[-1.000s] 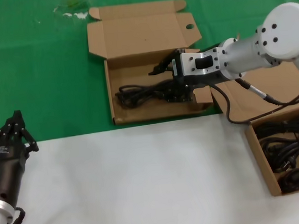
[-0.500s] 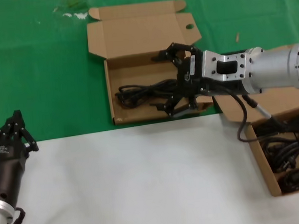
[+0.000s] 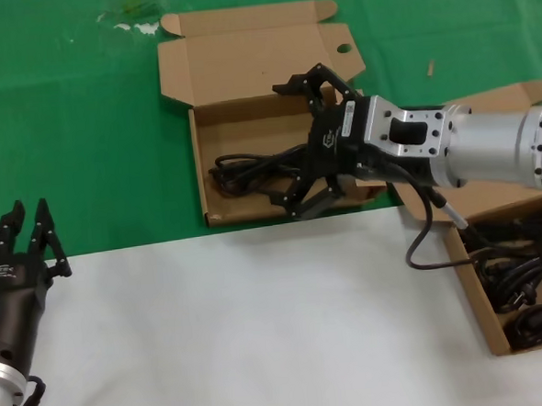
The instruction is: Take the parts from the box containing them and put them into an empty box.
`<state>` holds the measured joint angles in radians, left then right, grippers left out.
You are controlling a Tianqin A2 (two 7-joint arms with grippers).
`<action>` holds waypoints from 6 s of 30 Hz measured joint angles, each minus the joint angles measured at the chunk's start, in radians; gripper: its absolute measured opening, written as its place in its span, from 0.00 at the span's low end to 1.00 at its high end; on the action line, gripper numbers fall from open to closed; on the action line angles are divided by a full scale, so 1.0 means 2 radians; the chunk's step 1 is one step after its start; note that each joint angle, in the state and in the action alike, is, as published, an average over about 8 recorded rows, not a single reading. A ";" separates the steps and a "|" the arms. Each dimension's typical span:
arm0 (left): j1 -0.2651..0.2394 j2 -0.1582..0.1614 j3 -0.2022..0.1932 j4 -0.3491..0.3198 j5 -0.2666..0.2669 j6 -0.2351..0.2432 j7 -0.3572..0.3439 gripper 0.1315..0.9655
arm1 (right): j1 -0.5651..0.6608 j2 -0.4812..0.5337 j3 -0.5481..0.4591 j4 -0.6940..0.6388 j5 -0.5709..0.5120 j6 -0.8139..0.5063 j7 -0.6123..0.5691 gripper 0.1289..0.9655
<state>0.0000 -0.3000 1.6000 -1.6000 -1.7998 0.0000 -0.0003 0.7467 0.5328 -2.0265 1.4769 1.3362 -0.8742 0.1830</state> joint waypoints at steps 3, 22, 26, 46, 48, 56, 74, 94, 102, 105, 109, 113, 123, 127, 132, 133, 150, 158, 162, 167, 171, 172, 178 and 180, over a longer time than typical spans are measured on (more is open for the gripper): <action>0.000 0.000 0.000 0.000 0.000 0.000 0.000 0.14 | -0.017 -0.005 0.009 0.003 0.010 0.019 -0.004 0.92; 0.000 0.000 0.000 0.000 0.000 0.000 0.000 0.49 | -0.123 -0.038 0.071 0.020 0.077 0.144 -0.030 1.00; 0.000 0.000 0.000 0.000 0.000 0.000 0.000 0.62 | -0.146 -0.046 0.083 0.024 0.091 0.171 -0.036 1.00; 0.000 0.000 0.000 0.000 0.000 0.000 0.000 0.97 | -0.258 -0.081 0.147 0.043 0.160 0.302 -0.063 1.00; 0.000 0.000 0.000 0.000 0.000 0.000 0.000 0.97 | -0.269 -0.084 0.154 0.044 0.167 0.315 -0.066 1.00; 0.000 0.000 0.000 0.000 0.000 0.000 0.000 1.00 | -0.314 -0.098 0.180 0.052 0.195 0.368 -0.077 1.00; 0.000 0.000 0.000 0.000 0.000 0.000 0.000 1.00 | -0.359 -0.112 0.205 0.059 0.223 0.421 -0.088 1.00; 0.000 0.000 0.000 0.000 0.000 0.000 0.000 1.00 | -0.359 -0.112 0.205 0.059 0.223 0.421 -0.088 1.00; 0.000 0.000 0.000 0.000 0.000 0.000 0.000 1.00 | -0.359 -0.112 0.205 0.059 0.223 0.421 -0.088 1.00; 0.000 0.000 0.000 0.000 0.000 0.000 0.000 1.00 | -0.359 -0.112 0.205 0.059 0.223 0.421 -0.088 1.00; 0.000 0.000 0.000 0.000 0.000 0.000 0.000 1.00 | -0.359 -0.112 0.205 0.059 0.223 0.421 -0.088 1.00; 0.000 0.000 0.000 0.000 0.000 0.000 0.000 1.00 | -0.359 -0.112 0.205 0.059 0.223 0.421 -0.088 1.00; 0.000 0.000 0.000 0.000 0.000 0.000 0.000 1.00 | -0.359 -0.112 0.205 0.059 0.223 0.421 -0.088 1.00; 0.000 0.000 0.000 0.000 0.000 0.000 0.000 1.00 | -0.359 -0.112 0.205 0.059 0.223 0.421 -0.088 1.00; 0.000 0.000 0.000 0.000 0.000 0.000 0.000 1.00 | -0.359 -0.112 0.205 0.059 0.223 0.421 -0.088 1.00; 0.000 0.000 0.000 0.000 0.000 0.000 0.000 1.00 | -0.359 -0.112 0.205 0.059 0.223 0.421 -0.088 1.00; 0.000 0.000 0.000 0.000 0.000 0.000 0.000 1.00 | -0.359 -0.112 0.205 0.059 0.223 0.421 -0.088 1.00; 0.000 0.000 0.000 0.000 0.000 0.000 0.000 1.00 | -0.359 -0.112 0.205 0.059 0.223 0.421 -0.088 1.00; 0.000 0.000 0.000 0.000 0.000 0.000 0.000 1.00 | -0.359 -0.112 0.205 0.059 0.223 0.421 -0.088 1.00; 0.000 0.000 0.000 0.000 0.000 0.000 0.000 1.00 | -0.359 -0.112 0.205 0.059 0.223 0.421 -0.088 1.00; 0.000 0.000 0.000 0.000 0.000 0.000 0.000 1.00 | -0.359 -0.112 0.205 0.059 0.223 0.421 -0.088 1.00; 0.000 0.000 0.000 0.000 0.000 0.000 0.000 1.00 | -0.359 -0.112 0.205 0.059 0.223 0.421 -0.088 1.00; 0.000 0.000 0.000 0.000 0.000 0.000 0.000 1.00 | -0.359 -0.112 0.205 0.059 0.223 0.421 -0.088 1.00; 0.000 0.000 0.000 0.000 0.000 0.000 0.000 1.00 | -0.359 -0.112 0.205 0.059 0.223 0.421 -0.088 1.00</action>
<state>0.0000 -0.3000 1.6000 -1.6000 -1.8000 0.0000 0.0000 0.0283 0.3088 -1.6162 1.5953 1.7824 -0.0331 0.0069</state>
